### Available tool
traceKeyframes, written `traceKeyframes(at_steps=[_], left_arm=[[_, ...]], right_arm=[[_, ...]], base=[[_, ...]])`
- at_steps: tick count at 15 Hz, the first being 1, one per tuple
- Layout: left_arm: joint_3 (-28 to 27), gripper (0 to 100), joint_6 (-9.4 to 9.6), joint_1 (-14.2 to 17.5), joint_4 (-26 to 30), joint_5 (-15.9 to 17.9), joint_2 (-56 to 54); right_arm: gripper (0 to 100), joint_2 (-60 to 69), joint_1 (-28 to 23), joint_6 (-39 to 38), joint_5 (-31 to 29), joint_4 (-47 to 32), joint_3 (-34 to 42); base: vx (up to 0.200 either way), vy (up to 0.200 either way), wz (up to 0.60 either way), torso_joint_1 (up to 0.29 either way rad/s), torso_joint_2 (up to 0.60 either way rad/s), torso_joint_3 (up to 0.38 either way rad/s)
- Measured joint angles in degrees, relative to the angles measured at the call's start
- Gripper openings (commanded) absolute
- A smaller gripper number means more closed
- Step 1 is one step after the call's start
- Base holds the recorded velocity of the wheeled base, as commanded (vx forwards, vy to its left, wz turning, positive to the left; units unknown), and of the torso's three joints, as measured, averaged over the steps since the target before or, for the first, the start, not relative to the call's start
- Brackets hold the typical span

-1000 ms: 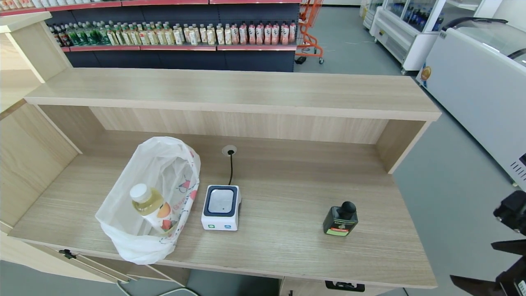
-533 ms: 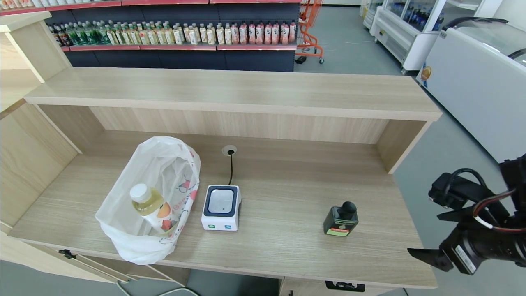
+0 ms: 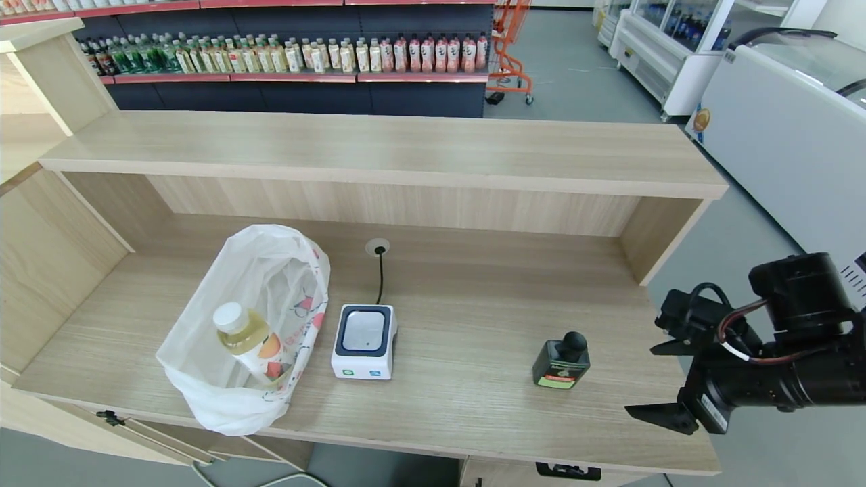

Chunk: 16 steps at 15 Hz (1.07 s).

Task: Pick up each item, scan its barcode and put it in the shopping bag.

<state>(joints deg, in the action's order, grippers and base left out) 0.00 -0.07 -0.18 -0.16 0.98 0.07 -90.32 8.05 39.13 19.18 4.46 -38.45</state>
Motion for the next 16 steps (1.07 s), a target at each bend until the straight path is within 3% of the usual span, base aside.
traceKeyframes(at_steps=[14, 15, 16], left_arm=[[0.0, 100, 0.00, 0.0, 0.0, 0.0, 0.0], [0.0, 100, 0.00, 0.0, 0.0, 0.0, 0.0], [0.0, 100, 0.00, 0.0, 0.0, 0.0, 0.0]], right_arm=[[100, -11.0, 0.7, 5.2, 6.4, 2.2, -5.5], [0, -11.8, 1.0, 5.3, 6.9, 3.2, -5.7], [0, -12.5, 1.4, 5.4, 7.2, 3.5, -5.8]], base=[[0.000, 0.000, 0.00, 0.000, 0.00, 0.000], [0.000, 0.000, 0.00, 0.000, 0.00, 0.000], [0.000, 0.000, 0.00, 0.000, 0.00, 0.000]])
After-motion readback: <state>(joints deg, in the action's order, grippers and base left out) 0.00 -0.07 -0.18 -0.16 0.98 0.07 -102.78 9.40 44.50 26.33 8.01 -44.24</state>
